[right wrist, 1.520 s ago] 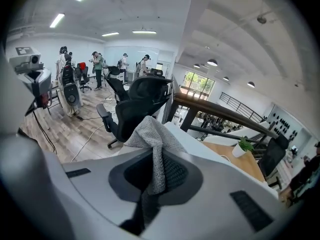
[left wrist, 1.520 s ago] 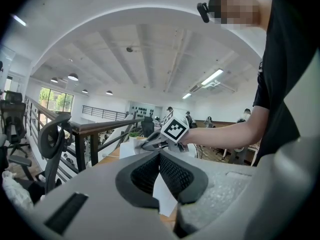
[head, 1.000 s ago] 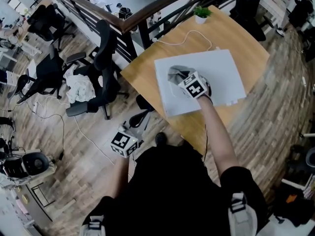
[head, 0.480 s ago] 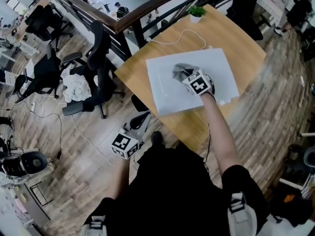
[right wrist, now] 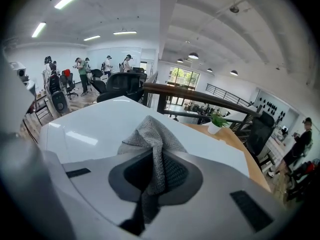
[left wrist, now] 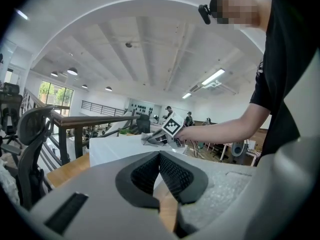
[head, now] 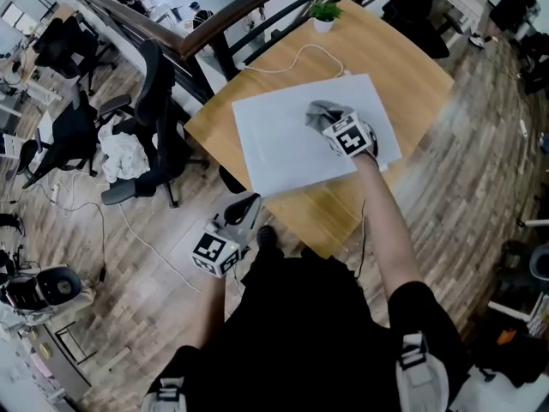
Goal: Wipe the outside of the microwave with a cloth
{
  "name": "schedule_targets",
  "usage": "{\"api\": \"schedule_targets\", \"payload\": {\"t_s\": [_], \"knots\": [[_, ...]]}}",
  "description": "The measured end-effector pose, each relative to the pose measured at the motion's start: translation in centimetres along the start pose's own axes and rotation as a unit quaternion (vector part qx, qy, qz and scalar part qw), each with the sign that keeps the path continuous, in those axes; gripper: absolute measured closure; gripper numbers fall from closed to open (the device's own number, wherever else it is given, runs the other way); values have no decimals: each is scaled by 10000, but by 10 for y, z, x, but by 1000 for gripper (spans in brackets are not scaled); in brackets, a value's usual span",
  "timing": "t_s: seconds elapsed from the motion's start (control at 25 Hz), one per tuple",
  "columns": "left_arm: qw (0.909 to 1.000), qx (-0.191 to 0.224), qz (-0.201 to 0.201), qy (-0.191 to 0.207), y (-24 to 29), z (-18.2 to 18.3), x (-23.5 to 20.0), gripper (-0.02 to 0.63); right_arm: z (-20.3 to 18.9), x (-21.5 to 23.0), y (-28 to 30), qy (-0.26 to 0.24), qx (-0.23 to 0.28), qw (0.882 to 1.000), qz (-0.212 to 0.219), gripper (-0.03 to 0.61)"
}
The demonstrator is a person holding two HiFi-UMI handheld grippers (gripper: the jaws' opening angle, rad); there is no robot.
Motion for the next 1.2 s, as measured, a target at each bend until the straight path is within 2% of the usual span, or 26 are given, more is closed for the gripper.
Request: {"api": "schedule_targets", "payload": {"t_s": [0.24,0.4,0.48,0.64,1.2], "knots": [[10000,0,48,-9,22,-3,16,612,-29,35,-7,196,-105,9997,-45,563],[9999,23,98,24,35,0,26,612,-29,41,-3,402,-49,9989,217,563],[9999,55,133,72,40,2,30,612,-29,43,-5,332,-81,9990,292,563],[9996,90,260,62,45,0,39,612,-37,60,-9,-134,-179,9997,13,563],[9978,245,590,156,66,-1,64,612,-73,132,-11,3,-219,9995,-230,563]]}}
Point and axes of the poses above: the fingertips, and each gripper's own axes: y forward along the fingers, x to its right, z out of its top, the point moved 6 cm from there along -y, backward along the fingers, and after that the axes turned 15 degrees about -z, right-handed, at the moved point
